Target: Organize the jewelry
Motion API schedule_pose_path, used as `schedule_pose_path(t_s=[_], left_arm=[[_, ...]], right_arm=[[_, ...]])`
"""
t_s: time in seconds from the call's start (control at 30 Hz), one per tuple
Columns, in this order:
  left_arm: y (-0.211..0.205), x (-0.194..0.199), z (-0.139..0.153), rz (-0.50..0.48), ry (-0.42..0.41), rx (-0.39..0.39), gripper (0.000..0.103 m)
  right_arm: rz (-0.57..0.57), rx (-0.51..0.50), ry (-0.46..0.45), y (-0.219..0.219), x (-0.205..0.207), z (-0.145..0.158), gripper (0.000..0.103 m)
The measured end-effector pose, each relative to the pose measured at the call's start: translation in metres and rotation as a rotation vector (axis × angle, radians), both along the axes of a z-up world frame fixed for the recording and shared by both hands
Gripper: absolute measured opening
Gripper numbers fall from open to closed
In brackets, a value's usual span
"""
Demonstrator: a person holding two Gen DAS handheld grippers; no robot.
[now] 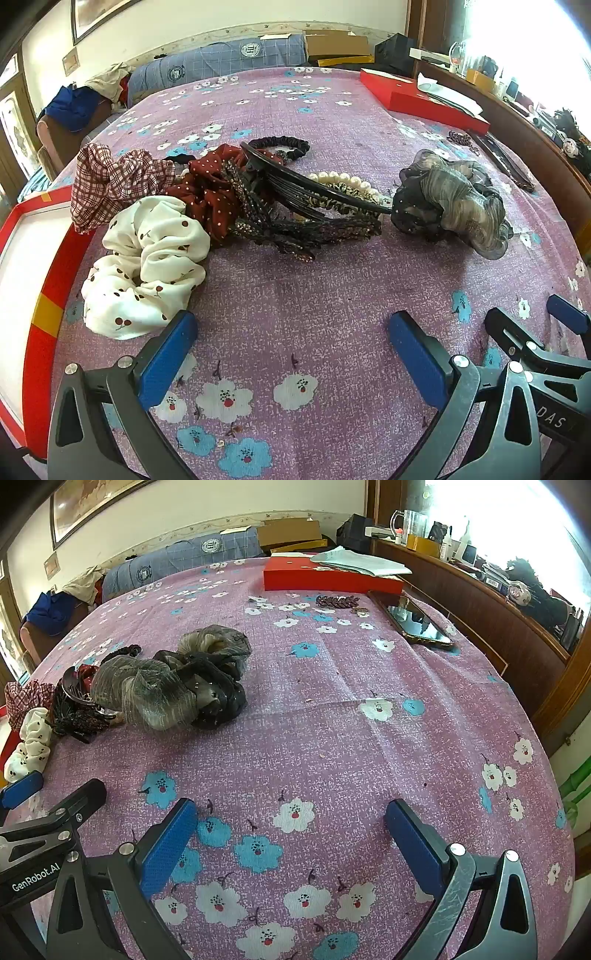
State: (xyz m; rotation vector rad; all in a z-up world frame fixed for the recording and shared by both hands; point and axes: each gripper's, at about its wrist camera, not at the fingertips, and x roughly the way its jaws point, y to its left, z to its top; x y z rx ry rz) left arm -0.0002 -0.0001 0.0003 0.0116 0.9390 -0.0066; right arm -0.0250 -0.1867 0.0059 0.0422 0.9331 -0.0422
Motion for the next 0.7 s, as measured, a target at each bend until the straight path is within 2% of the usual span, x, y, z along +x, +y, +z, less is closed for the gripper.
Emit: schedule_pose_path(t_s=[0.57,0.7], left_arm=[[-0.0001,0.0003,-0.0002,-0.006,0.002,0.003,0.103],[0.0024,0.0026,0.0024,-0.07,0.072,0.007,0.103]], right_arm=[[0.0,0.0,-0.001,0.0006,-0.001,-0.001,0.103],[0.007,-0.001,0.009,0.001,-0.0016,-0.0005,0.103]])
